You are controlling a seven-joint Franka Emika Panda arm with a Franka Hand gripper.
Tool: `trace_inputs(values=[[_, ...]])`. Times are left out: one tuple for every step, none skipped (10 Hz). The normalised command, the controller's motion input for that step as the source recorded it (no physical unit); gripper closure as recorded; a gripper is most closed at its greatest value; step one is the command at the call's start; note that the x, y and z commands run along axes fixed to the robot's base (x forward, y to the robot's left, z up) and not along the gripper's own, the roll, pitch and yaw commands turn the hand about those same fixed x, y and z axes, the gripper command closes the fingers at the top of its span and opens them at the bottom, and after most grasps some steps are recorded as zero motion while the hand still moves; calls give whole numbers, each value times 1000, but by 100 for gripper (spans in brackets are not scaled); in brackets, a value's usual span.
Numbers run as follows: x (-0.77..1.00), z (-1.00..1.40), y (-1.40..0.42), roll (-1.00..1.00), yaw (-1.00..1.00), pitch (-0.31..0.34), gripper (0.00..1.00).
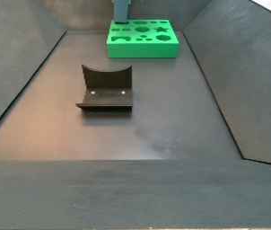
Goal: Pick up the rectangle object. Move up. Place the rectangle object on the fixture. Regrasp the rectangle object. Move to above the board. Insert the rectangle object.
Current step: Insert the rectangle object.
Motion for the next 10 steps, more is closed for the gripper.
trace_inputs(values=[[0, 0, -20, 14, 0, 0, 100], [0, 0, 0, 9, 0, 0, 100], [-49, -80, 20, 73, 0, 0, 100], [-46, -71, 51, 43, 0, 0, 100], [-17, -37, 11, 3, 0, 0, 100], [-49, -17, 0, 0, 0, 0, 100], [0, -129, 0, 21, -97, 0, 100], [-6, -146, 0, 20, -160, 0, 100], [-20, -129, 0, 7, -146, 0, 100], [-29, -140, 0, 0, -223, 0, 100]])
